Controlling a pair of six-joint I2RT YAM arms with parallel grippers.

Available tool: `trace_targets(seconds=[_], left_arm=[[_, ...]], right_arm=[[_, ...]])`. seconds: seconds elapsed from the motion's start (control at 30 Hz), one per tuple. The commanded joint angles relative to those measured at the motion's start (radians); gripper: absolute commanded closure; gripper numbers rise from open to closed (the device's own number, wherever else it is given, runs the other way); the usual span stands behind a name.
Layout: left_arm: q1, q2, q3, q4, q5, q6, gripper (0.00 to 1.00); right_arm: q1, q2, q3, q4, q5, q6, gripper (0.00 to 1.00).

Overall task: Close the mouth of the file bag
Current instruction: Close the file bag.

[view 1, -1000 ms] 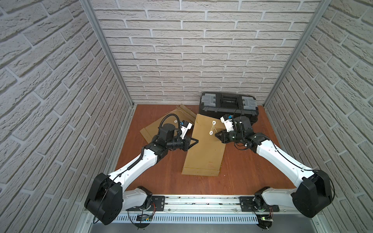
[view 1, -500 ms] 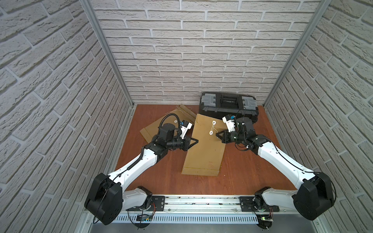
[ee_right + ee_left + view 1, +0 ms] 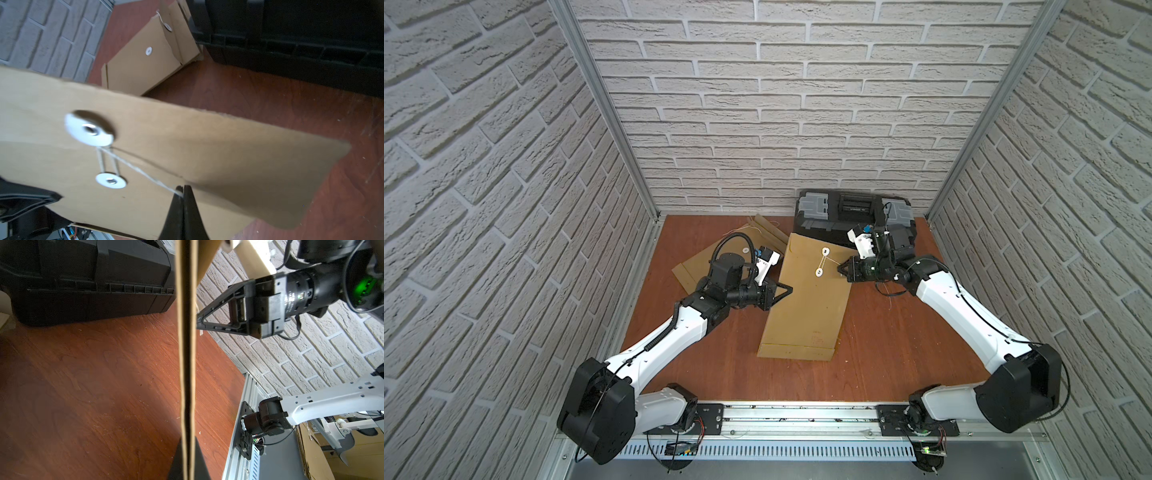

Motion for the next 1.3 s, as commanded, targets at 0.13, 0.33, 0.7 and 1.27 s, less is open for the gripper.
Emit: trace_targets(seconds=[0.13, 0.33, 0.7, 1.27], left_arm=[[0.006, -0.021, 0.032, 0.022, 0.012, 0.026, 1.00], [0.000, -0.008, 0.047, 0.001, 0.013, 0.045, 1.00], [-0.019, 0.016, 0.063, -0.018, -0.002, 0.065, 1.00], [-0.026, 0.022, 0.063, -0.001, -0.001, 0.062, 1.00]], right_arm=[[-0.008, 0.067, 0.178, -0.167, 0.145, -0.060, 0.97], [0.014, 0.124, 0.324, -0.266, 0.188, -0.067, 0.97], [0.155, 0.282, 0.665, -0.465, 0.346, -0.097, 0.97], [0.287, 0.336, 0.797, -0.556, 0.362, -0.096, 0.97]])
